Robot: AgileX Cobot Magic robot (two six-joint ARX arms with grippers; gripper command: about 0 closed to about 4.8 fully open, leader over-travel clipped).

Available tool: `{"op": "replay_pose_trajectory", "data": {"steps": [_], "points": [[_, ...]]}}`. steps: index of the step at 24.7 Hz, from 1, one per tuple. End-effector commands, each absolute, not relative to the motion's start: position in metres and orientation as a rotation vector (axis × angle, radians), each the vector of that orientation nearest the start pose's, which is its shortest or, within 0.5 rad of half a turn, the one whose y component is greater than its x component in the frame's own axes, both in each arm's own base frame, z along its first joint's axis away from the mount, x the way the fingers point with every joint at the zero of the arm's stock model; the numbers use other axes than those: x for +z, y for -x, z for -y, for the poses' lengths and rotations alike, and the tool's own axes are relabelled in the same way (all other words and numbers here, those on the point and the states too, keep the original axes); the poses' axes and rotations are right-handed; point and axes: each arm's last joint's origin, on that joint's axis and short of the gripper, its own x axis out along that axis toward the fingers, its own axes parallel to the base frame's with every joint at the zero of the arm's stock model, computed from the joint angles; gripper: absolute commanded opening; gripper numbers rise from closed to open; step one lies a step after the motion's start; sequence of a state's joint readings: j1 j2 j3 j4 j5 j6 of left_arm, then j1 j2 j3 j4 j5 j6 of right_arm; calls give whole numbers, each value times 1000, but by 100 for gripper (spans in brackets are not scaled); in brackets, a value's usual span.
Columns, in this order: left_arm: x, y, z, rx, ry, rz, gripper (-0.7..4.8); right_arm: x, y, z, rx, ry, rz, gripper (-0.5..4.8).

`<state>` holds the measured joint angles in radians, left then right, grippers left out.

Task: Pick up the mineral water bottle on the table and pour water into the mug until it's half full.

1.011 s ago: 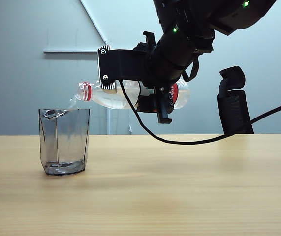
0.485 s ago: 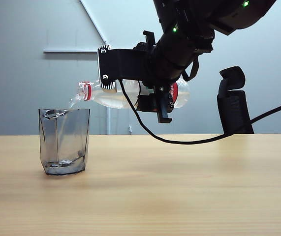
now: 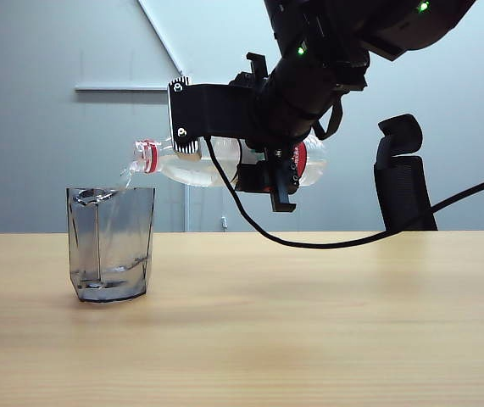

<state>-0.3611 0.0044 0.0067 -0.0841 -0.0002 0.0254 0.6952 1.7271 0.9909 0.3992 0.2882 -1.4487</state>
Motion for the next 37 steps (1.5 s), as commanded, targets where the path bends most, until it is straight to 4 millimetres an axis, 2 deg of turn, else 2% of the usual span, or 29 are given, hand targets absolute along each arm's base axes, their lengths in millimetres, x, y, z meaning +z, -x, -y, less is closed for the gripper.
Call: {"op": "replay_pose_trajectory", "data": {"steps": [1, 27, 31, 37], "points": [[159, -91, 34, -363, -35, -66, -2, 224, -293, -234, 501, 1547, 99, 304], [159, -91, 34, -363, -35, -65, -2, 224, -293, -233, 484, 1600, 98, 303], [159, -91, 34, -363, -35, -66, -2, 224, -293, -233, 483, 1602, 99, 267], [159, -91, 34, -363, -35, -66, -2, 224, -293, -233, 484, 1601, 99, 268]]}}
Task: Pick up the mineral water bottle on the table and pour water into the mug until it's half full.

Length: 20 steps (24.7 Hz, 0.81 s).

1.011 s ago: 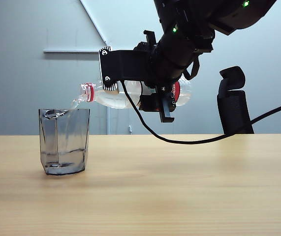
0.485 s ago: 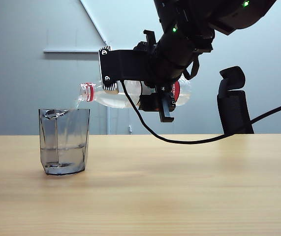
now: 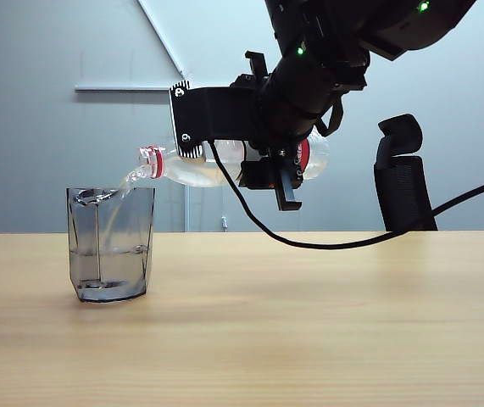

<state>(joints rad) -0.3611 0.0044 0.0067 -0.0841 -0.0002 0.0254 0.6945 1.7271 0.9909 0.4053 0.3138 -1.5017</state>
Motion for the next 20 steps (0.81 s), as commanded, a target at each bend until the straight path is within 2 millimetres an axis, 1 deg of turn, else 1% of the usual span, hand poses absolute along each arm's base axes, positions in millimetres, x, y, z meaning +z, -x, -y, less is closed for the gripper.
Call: {"op": "replay_pose_trajectory", "data": {"steps": [1, 7, 11, 20], "points": [[159, -91, 34, -363, -35, -65, -2, 225, -293, -233, 483, 1601, 100, 268], [159, -91, 34, -363, -35, -65, -2, 228, -294, -234, 449, 1585, 125, 268], [159, -91, 34, -363, -35, -65, -2, 229, -294, -234, 448, 1609, 133, 268], [159, -91, 34, -363, -35, -65, -2, 228, -294, -234, 450, 1591, 126, 268]]}}
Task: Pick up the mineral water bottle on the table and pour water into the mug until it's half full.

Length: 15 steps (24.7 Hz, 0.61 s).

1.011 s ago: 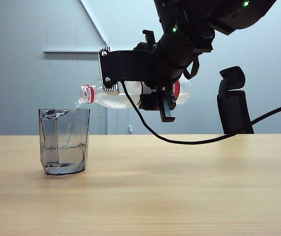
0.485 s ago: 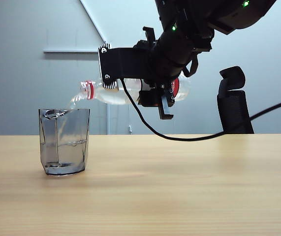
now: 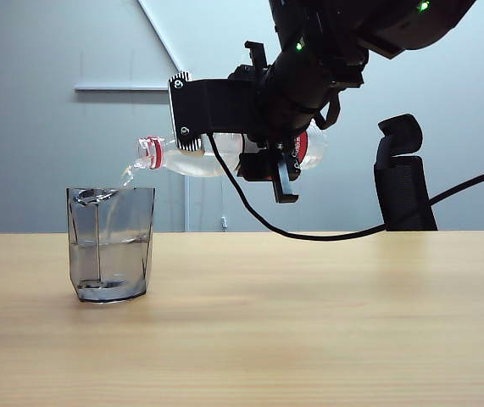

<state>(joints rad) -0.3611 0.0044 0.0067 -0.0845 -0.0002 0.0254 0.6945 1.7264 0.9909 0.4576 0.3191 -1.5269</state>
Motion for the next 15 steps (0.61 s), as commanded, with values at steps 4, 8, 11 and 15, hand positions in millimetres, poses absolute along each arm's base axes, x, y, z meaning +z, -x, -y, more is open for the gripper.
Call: {"op": "replay_pose_trajectory", "data": {"steps": [4, 8, 11, 15], "points": [[159, -91, 34, -363, -35, -66, -2, 224, -293, -234, 477, 1534, 80, 268], [159, -91, 34, -363, -35, -65, -2, 221, -292, -233, 494, 1489, 41, 268], [159, -91, 34, -363, -35, -66, -2, 221, -292, -233, 494, 1402, 14, 268], [159, -91, 34, -363, -35, -65, -2, 221, -292, -234, 489, 1276, -16, 268]]}}
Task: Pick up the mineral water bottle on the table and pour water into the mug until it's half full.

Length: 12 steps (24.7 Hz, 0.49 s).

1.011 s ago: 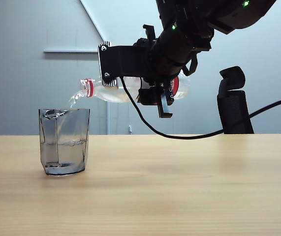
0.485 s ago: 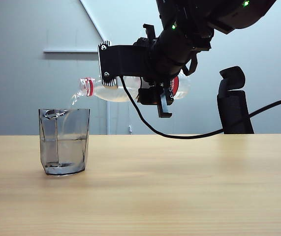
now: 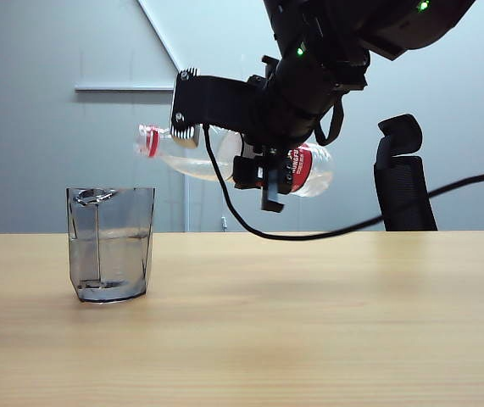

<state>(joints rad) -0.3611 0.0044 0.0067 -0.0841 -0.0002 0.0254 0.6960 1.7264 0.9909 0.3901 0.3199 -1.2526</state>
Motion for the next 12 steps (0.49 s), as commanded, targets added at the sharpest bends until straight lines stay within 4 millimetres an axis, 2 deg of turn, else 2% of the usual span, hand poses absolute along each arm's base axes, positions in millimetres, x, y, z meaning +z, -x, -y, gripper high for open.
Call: {"op": "replay_pose_trajectory", "data": {"steps": [1, 8, 12], "points": [[159, -91, 34, -363, -35, -65, -2, 221, -291, -235, 490, 1249, -21, 268], [159, -91, 34, -363, -35, -66, -2, 227, -287, -236, 475, 783, -109, 268], [159, -91, 34, -363, -35, -66, -2, 242, -283, -231, 485, 396, -153, 268]]}}
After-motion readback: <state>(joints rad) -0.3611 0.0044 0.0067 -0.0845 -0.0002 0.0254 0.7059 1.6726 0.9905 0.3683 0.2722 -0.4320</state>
